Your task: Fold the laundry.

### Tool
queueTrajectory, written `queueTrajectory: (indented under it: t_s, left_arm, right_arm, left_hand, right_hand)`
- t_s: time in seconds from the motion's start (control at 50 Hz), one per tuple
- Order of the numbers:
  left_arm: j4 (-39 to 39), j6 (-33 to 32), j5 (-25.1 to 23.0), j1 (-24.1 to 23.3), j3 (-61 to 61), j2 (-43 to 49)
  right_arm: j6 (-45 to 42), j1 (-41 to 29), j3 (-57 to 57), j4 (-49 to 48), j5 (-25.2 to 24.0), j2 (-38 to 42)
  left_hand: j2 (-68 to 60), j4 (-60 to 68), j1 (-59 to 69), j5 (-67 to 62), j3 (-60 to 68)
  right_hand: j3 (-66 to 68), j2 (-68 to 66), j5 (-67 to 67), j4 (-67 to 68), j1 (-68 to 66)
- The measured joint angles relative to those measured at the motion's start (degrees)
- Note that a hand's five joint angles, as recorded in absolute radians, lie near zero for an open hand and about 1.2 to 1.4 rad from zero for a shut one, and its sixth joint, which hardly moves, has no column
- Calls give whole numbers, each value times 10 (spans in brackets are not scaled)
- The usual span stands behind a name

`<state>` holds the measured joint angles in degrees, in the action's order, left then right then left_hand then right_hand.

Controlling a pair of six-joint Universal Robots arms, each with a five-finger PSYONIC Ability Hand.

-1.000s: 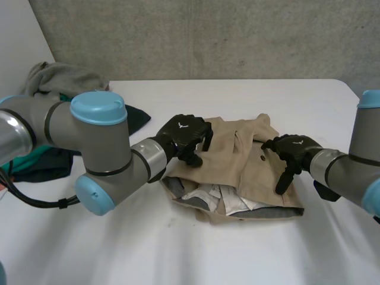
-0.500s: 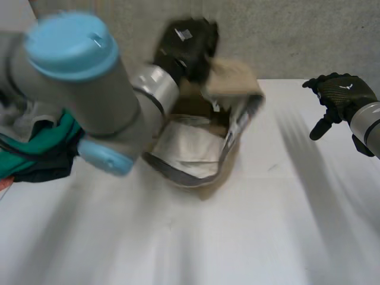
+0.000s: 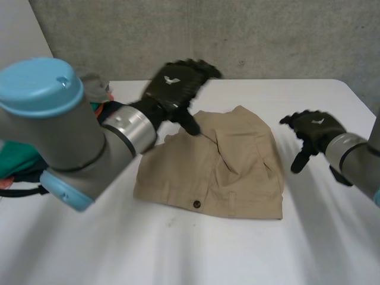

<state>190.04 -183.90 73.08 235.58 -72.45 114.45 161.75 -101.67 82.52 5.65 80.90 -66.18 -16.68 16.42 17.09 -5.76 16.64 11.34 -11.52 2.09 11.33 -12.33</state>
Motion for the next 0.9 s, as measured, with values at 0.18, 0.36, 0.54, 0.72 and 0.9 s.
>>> queueTrajectory:
  t_s: [0.18,0.36,0.54,0.72,0.9]
  left_arm:
    - [-81,-93,18,69,109,127]
    - [-162,-195,21,76,232,274]
    - [-194,-207,36,55,243,276]
    - [-180,-176,143,22,117,86]
    - [-40,-109,228,-76,-32,-39]
  right_arm:
    - [15,-76,91,-28,9,-22]
    - [1,-132,143,-141,62,7]
    - [-61,-129,102,-184,90,68]
    - [-136,-99,-61,-206,76,100]
    - [-133,-111,-208,-299,-24,163]
  left_hand:
    - [48,-46,-55,33,-47]
    - [-4,4,5,-14,2]
    - [-501,513,454,-497,502]
    - [-507,521,454,-505,513]
    - [-515,521,464,-513,514]
  right_hand:
    - [0,0,0,0,0]
    - [0,0,0,0,0]
    - [544,-542,524,550,-506]
    - [556,-549,531,569,-506]
    - [556,-549,539,569,-506]
